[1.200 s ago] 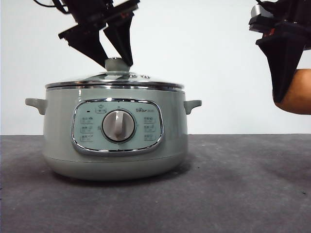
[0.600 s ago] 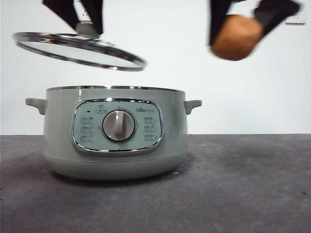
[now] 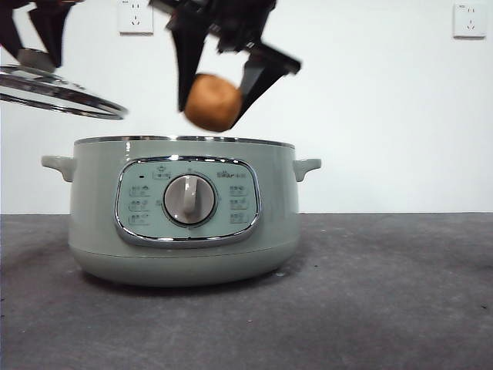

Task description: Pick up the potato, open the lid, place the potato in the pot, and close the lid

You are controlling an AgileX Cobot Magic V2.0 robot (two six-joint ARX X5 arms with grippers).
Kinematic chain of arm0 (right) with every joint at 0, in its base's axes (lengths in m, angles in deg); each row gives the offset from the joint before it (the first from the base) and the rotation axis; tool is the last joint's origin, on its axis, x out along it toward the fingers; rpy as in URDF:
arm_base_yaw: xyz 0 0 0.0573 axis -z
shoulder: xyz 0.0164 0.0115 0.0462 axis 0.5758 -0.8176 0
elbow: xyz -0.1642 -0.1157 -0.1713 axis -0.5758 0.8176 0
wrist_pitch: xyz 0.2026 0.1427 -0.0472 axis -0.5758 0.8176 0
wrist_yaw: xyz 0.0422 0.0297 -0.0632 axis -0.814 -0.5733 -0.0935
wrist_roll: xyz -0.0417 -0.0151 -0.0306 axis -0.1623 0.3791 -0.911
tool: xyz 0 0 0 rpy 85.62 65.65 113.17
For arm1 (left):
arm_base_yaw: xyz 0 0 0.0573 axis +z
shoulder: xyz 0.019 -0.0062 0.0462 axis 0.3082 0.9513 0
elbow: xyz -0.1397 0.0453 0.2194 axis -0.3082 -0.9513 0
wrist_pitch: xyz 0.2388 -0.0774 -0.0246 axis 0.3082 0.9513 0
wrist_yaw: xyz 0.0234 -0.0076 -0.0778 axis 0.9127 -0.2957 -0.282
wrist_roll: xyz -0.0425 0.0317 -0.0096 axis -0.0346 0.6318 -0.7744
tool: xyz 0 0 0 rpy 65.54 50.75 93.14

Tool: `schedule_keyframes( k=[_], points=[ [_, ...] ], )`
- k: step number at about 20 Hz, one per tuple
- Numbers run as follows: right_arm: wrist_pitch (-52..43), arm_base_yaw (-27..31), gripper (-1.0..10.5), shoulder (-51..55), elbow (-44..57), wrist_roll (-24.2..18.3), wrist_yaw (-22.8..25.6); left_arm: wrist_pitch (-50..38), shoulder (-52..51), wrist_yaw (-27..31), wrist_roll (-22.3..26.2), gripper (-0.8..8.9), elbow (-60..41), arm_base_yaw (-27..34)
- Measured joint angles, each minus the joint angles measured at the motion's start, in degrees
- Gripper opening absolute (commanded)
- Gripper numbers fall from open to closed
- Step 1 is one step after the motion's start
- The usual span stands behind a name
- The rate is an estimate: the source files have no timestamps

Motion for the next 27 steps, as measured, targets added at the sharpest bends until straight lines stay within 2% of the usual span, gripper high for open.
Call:
schedule_keyframes(
  k=[7,13,22,23,25,26,27],
  points=[
    [-3.87,-1.25,0.0,-11.41,-3.17,0.02,0.2,-0.57,0.0,-0.79,0.0,-0.13,0.0,5.46],
    [-6.73,-1.66,0.0,-11.8,-3.19,0.0,2.73,-0.55,0.0,-2.01,0.0,-0.13,0.0,6.21],
    [-6.34,-1.16,0.0,-14.25,-3.19,0.7,2.95,0.7,0.0,-4.61,0.0,-0.13,0.0,6.23],
    [-5.66,-1.14,0.3,-14.25,-3.19,0.83,2.95,0.81,0.0,-4.61,0.0,-0.13,0.0,6.19],
    [-5.09,-1.11,3.0,-14.25,-3.21,0.83,2.95,1.38,0.0,-4.59,0.0,-0.13,0.0,5.75],
    [-5.03,-1.11,4.7,-14.25,-3.21,0.83,2.93,1.62,0.0,-4.59,0.0,-0.13,0.0,5.22],
    [-4.79,-1.11,5.5,-14.25,-3.28,0.83,2.93,1.6,0.0,-4.63,0.0,-0.12,0.0,4.61]
  ],
)
